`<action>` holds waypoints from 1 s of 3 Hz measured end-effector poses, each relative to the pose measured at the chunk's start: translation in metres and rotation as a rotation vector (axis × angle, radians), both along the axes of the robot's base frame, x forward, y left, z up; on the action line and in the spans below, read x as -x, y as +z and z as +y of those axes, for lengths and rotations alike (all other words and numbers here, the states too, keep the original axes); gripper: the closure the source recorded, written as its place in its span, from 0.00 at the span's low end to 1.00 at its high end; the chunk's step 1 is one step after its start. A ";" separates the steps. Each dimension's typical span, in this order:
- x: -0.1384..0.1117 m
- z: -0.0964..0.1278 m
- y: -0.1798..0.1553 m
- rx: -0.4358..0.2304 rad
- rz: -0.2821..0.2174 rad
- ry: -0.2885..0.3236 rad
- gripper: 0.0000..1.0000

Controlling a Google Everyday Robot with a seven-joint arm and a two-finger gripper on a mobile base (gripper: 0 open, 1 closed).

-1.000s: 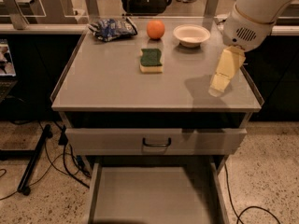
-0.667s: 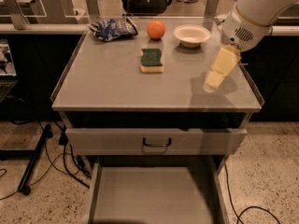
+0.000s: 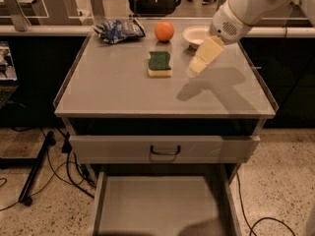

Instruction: Place sponge into middle drawer

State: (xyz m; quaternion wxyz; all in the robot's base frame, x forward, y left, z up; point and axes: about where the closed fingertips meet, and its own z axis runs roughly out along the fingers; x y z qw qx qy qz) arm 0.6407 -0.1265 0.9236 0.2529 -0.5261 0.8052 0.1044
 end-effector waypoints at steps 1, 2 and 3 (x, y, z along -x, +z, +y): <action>-0.028 0.024 0.001 -0.035 -0.026 -0.009 0.00; -0.028 0.025 0.001 -0.035 -0.026 -0.009 0.00; -0.034 0.028 -0.011 -0.061 -0.011 -0.034 0.00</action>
Offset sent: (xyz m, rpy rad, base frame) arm 0.0241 0.0203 0.0006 0.0300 -0.0222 -0.0083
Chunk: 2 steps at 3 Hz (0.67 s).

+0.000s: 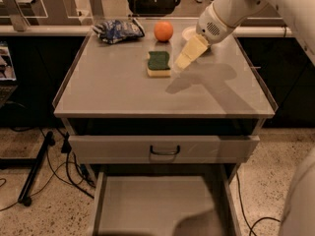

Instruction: Place sponge into middle drawer

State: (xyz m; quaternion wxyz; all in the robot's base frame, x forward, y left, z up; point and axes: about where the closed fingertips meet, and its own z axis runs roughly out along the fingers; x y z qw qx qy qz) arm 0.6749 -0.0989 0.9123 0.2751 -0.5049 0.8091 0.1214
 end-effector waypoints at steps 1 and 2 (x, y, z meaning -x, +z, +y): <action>-0.014 0.014 -0.015 -0.019 0.008 -0.003 0.00; -0.026 0.028 -0.027 -0.034 0.011 -0.006 0.00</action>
Offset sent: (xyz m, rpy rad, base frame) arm 0.0389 0.0399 -0.0349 0.0534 0.0052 -0.0178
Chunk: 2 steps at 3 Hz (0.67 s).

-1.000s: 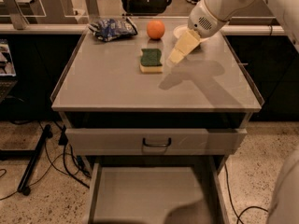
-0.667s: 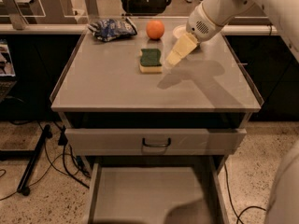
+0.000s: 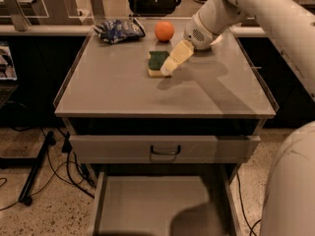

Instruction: Place sponge into middle drawer

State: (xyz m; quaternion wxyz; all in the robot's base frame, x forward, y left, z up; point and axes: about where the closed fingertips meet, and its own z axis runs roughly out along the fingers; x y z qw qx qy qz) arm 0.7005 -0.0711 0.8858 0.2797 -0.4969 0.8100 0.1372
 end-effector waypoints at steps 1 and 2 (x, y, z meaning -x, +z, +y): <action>-0.014 0.014 -0.012 -0.001 -0.003 -0.026 0.00; -0.021 0.019 -0.022 0.006 0.001 -0.043 0.00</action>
Offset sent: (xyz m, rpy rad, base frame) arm 0.0293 0.0213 -0.0269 -0.0123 -0.0052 -0.0712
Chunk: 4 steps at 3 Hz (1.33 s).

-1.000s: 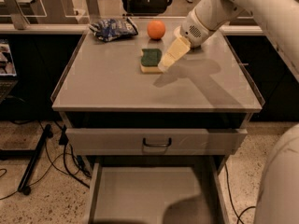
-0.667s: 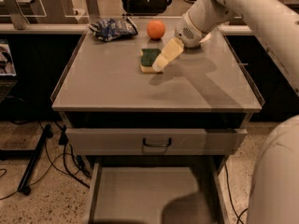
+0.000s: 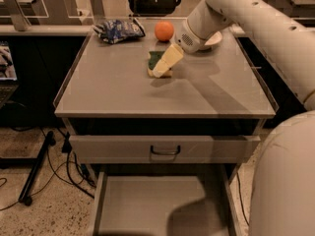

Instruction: Place sponge into middle drawer

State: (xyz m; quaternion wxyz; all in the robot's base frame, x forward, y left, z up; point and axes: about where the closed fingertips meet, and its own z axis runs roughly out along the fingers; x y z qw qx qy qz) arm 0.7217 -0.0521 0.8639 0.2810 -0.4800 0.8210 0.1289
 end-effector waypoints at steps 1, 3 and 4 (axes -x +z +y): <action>-0.007 0.005 -0.013 0.016 0.010 -0.015 0.00; -0.011 0.006 -0.035 0.039 0.039 -0.037 0.00; -0.011 0.008 -0.044 0.046 0.056 -0.026 0.19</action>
Offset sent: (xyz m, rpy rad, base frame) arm 0.0132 0.0032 -0.0335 -0.0430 0.0345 -0.0553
